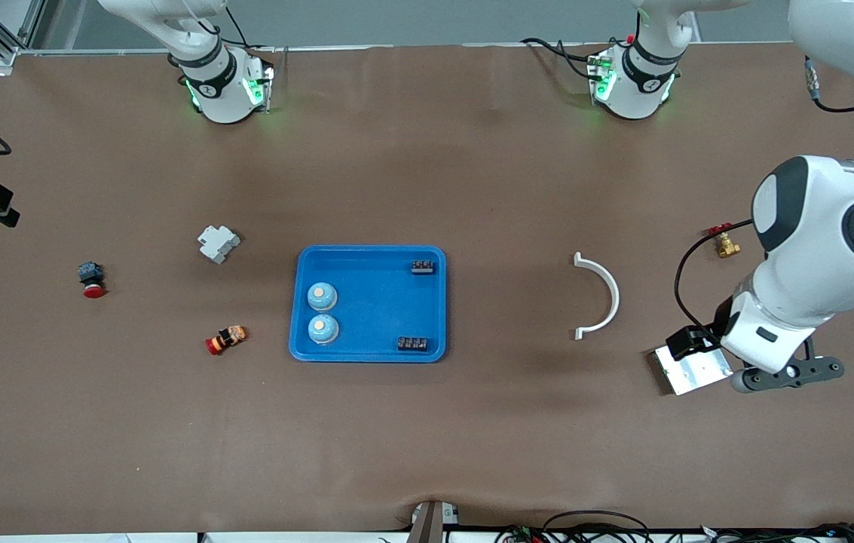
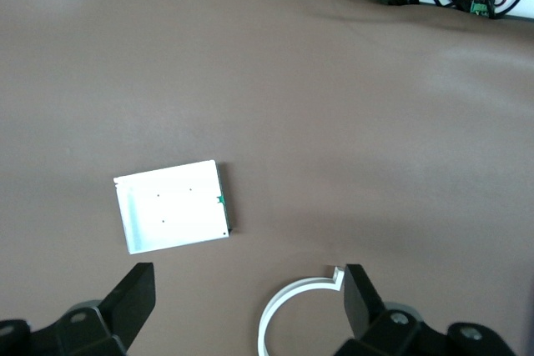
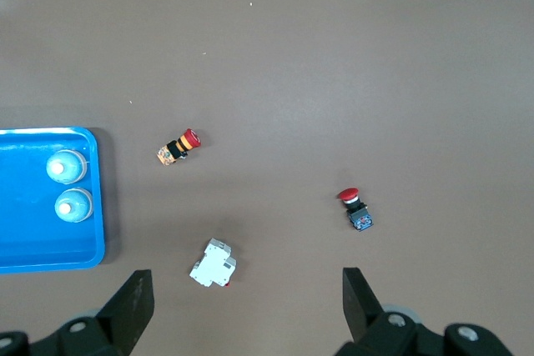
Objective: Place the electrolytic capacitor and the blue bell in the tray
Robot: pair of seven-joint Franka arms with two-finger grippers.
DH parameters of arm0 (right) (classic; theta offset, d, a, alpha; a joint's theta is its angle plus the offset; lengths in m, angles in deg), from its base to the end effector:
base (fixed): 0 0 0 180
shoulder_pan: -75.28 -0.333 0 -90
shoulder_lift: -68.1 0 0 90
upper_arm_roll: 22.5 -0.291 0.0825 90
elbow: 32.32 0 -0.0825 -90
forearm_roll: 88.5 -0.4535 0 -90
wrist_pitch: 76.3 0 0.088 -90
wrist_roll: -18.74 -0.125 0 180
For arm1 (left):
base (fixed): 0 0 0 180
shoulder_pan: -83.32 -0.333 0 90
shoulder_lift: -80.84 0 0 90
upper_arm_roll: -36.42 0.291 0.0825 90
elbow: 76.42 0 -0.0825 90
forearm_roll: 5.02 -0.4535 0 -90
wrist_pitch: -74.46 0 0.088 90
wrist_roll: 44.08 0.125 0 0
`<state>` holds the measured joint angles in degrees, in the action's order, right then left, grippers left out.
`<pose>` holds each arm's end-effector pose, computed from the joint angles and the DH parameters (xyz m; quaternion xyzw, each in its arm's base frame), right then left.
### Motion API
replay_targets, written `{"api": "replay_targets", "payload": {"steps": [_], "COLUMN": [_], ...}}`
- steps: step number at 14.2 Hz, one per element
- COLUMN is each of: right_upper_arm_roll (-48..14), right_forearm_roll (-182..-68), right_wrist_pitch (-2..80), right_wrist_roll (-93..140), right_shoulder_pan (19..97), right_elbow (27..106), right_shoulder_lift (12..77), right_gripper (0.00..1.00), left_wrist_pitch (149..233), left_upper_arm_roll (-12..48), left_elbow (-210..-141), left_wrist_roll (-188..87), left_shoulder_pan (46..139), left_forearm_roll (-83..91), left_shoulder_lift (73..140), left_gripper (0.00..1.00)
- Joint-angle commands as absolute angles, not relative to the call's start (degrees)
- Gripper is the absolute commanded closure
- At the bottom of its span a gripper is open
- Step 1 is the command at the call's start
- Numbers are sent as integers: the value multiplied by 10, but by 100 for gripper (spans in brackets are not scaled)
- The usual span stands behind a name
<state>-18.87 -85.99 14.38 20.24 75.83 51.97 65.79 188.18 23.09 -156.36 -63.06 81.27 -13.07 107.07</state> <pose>0.6366 -0.0512 0.6114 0.9988 -0.0238 0.0344 0.0249 0.7560 -0.1138 0.4056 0.9956 0.0586 0.0737 0.0032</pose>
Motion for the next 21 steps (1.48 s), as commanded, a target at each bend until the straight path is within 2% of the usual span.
{"api": "replay_targets", "payload": {"steps": [1,4,9,12,16,19,21], "right_upper_arm_roll": [-189,-189,-189,-190,-190,-190,-191], "right_forearm_roll": [-855,-856,-856,-856,-856,-856,-856], "right_wrist_pitch": [134,134,134,134,139,134,134], "right_wrist_roll": [200,200,200,200,200,199,201], "right_shoulder_pan": [757,758,759,759,757,756,755], "right_elbow": [504,504,504,504,504,504,504], "right_shoulder_lift": [650,650,650,650,650,651,650], "right_gripper": [0,0,0,0,0,0,0], "left_wrist_pitch": [1882,1868,1771,1770,1751,1733,1712], "left_upper_arm_roll": [232,234,241,241,241,296,298], "left_elbow": [-1575,-1576,-1579,-1579,-1580,-1580,-1581], "left_wrist_roll": [-542,-481,-429,-429,-438,-450,-446], "left_shoulder_pan": [800,782,785,788,798,841,838], "left_forearm_roll": [-101,-94,-100,-103,-93,-76,-66], "left_shoulder_lift": [1038,1013,969,967,932,911,894], "left_gripper": [0,0,0,0,0,0,0]}}
